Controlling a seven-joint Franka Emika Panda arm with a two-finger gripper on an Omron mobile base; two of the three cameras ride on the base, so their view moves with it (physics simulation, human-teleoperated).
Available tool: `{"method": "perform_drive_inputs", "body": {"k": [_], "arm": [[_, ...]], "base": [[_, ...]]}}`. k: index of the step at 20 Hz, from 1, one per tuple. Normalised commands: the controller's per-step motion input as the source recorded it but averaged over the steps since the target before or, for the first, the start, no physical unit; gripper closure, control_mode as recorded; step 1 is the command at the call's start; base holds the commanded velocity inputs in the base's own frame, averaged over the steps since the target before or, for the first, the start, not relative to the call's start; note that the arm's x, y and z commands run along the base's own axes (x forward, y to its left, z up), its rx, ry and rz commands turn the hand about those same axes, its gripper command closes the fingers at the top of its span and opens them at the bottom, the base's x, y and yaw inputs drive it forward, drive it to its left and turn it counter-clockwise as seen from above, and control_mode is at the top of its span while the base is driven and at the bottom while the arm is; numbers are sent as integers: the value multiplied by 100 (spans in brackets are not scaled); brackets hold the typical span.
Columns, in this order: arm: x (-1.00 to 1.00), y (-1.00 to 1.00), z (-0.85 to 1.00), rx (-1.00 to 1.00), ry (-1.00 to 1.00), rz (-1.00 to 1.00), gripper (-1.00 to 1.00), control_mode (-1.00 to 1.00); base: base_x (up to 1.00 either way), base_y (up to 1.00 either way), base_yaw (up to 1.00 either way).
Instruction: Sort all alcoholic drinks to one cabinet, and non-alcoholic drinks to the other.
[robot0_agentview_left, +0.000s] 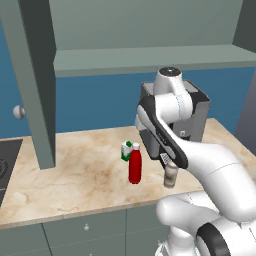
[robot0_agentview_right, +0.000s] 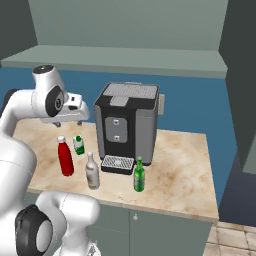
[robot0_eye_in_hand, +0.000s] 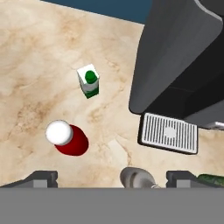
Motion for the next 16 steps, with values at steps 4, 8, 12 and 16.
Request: {"method": "perform_drive_inputs", "body": {"k": [4, 8, 12, 16], "arm": [[0, 17, -22, -1, 0, 2, -100, -100], [0, 13, -17, -1, 0, 2, -100, -100], [0, 7, -13, -3, 0, 0, -100, -100], [0, 10, -15, -2, 2, 1, -100, -100]], "base": [[0, 0, 0], [0, 0, 0], [0, 0, 0], [0, 0, 0]]}}
